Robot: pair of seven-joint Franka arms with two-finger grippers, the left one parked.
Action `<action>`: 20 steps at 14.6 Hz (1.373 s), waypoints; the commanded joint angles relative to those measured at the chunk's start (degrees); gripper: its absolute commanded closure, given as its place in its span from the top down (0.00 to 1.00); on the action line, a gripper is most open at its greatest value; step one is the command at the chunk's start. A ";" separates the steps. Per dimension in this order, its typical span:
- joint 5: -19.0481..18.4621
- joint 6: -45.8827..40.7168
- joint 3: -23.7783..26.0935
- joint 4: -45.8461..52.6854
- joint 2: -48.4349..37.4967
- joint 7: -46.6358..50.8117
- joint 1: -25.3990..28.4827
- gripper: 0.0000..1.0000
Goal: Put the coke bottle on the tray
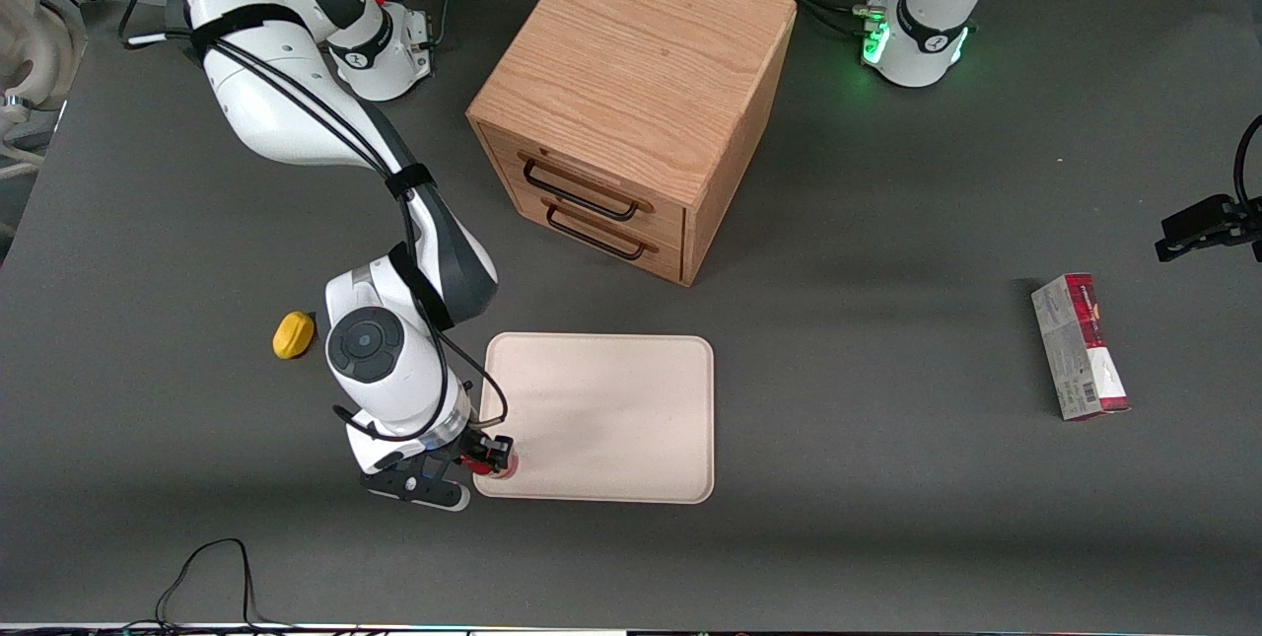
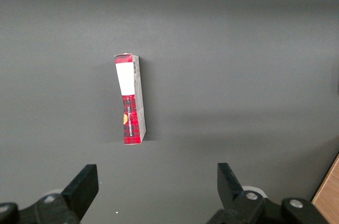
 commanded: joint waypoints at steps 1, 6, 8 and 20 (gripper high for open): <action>-1.84 1.15 0.33 -0.73 -1.22 2.32 0.19 1.00; -1.57 -3.91 1.04 -0.99 -6.03 0.48 -1.56 1.00; -0.26 -11.56 1.21 -2.21 -11.04 -7.57 -3.40 1.00; 13.63 -30.93 -14.25 -32.70 -51.11 -38.81 -7.36 1.00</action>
